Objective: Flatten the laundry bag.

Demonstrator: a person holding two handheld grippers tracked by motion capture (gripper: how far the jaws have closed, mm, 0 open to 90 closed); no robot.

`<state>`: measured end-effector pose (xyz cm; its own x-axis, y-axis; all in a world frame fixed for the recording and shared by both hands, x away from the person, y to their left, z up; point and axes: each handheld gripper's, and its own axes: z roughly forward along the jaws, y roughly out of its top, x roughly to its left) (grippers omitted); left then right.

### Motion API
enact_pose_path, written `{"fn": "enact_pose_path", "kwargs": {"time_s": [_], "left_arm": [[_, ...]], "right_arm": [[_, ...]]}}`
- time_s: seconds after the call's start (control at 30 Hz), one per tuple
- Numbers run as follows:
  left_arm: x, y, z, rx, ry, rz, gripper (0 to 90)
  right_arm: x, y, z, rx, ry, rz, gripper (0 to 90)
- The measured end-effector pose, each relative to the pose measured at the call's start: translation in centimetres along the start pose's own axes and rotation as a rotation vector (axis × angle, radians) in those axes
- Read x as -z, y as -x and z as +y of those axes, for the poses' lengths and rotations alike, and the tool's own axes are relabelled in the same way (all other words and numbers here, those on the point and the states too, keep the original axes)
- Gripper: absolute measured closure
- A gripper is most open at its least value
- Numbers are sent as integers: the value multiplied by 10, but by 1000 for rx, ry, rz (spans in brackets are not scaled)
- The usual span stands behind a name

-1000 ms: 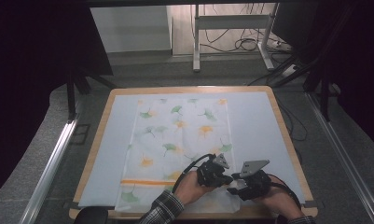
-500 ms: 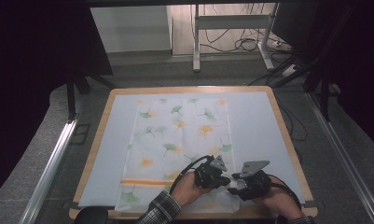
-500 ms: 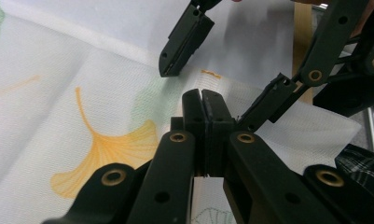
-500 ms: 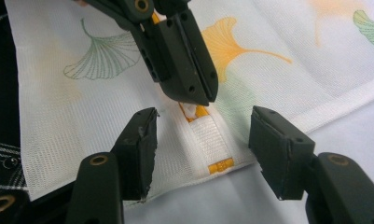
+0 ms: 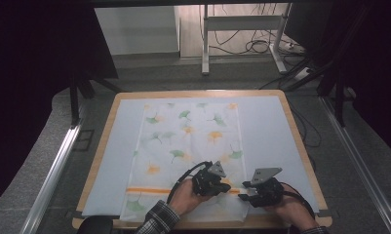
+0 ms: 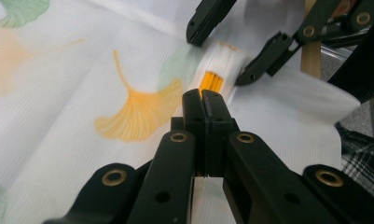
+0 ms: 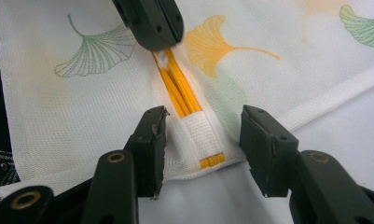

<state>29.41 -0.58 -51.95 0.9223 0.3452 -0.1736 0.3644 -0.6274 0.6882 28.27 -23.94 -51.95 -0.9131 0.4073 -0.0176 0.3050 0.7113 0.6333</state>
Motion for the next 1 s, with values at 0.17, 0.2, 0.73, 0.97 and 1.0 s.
{"fn": "enact_pose_path", "kwargs": {"time_s": [0.17, 0.2, 0.73, 0.97, 1.0], "left_arm": [[8, -2, -9, 5, -11, 21, 900], [10, -3, -11, 7, -11, 25, 900], [41, -10, -44, 59, -1, 74, 900], [52, -12, -53, 73, -4, 94, 900], [53, -12, -54, 74, -2, 98, 900]], "right_arm": [[0, 0, 0, 0, 0, -2, 507], [0, 0, 0, 0, 0, -2, 507], [0, 0, 0, -5, 4, -1, 507], [0, -1, 0, -9, 4, -4, 506], [0, -1, 0, -9, 4, -4, 506]]}}
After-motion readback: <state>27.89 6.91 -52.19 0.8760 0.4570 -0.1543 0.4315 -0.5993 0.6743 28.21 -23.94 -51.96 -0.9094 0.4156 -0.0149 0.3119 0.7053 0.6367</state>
